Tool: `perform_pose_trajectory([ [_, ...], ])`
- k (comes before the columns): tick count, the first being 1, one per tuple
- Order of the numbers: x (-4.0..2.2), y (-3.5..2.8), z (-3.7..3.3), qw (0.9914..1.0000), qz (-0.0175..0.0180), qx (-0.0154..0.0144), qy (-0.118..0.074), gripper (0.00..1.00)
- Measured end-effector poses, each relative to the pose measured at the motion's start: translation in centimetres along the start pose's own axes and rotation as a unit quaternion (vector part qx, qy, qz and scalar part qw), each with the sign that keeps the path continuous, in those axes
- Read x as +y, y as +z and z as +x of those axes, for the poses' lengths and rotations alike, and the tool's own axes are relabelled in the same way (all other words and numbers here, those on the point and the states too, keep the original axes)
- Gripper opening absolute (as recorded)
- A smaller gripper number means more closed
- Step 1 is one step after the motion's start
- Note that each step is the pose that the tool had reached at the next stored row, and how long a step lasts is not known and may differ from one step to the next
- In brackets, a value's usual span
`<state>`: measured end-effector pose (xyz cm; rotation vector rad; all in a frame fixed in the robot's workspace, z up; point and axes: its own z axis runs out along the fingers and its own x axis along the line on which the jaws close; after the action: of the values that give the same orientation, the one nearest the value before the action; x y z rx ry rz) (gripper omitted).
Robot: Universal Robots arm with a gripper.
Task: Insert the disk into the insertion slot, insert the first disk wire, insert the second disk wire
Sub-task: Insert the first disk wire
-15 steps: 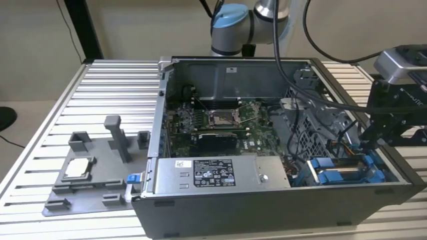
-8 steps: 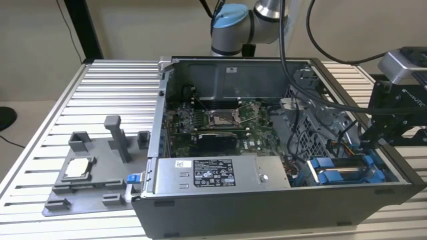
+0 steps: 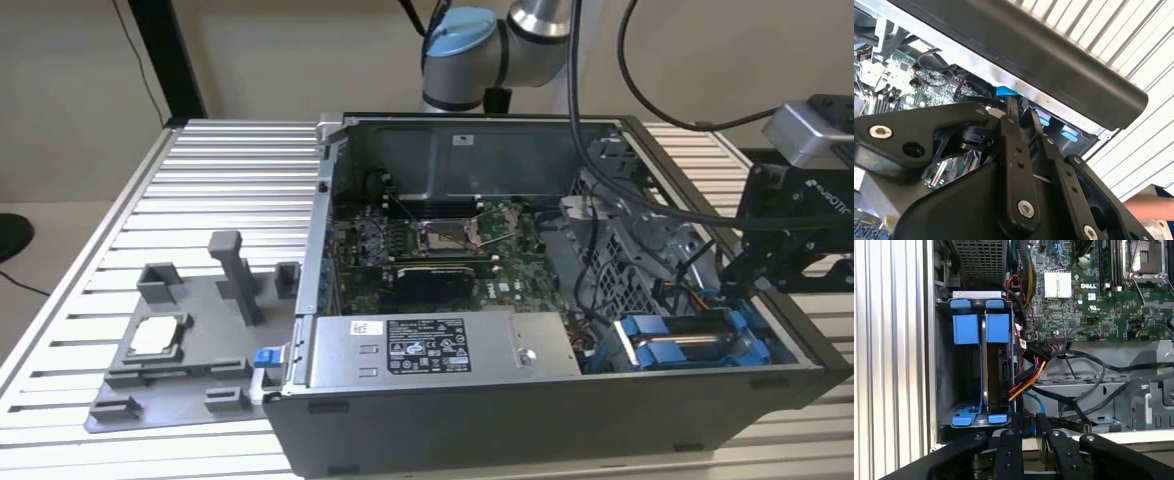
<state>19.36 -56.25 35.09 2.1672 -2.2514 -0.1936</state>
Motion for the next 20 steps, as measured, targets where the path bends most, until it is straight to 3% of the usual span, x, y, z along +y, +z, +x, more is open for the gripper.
perform_pose_trajectory([
  [3,0.00,0.01,0.01,1.00000,0.0000,-0.0001,0.000,1.00],
  [4,-0.01,0.00,0.01,1.00000,0.0000,0.0000,0.000,0.00],
  [10,0.04,-0.06,0.01,1.00000,0.0000,0.0000,0.000,0.00],
  [17,2.00,-0.35,0.09,1.00000,0.0005,0.0000,0.000,0.00],
  [20,2.62,-0.34,0.11,0.99998,0.0025,0.0052,0.001,0.00],
])
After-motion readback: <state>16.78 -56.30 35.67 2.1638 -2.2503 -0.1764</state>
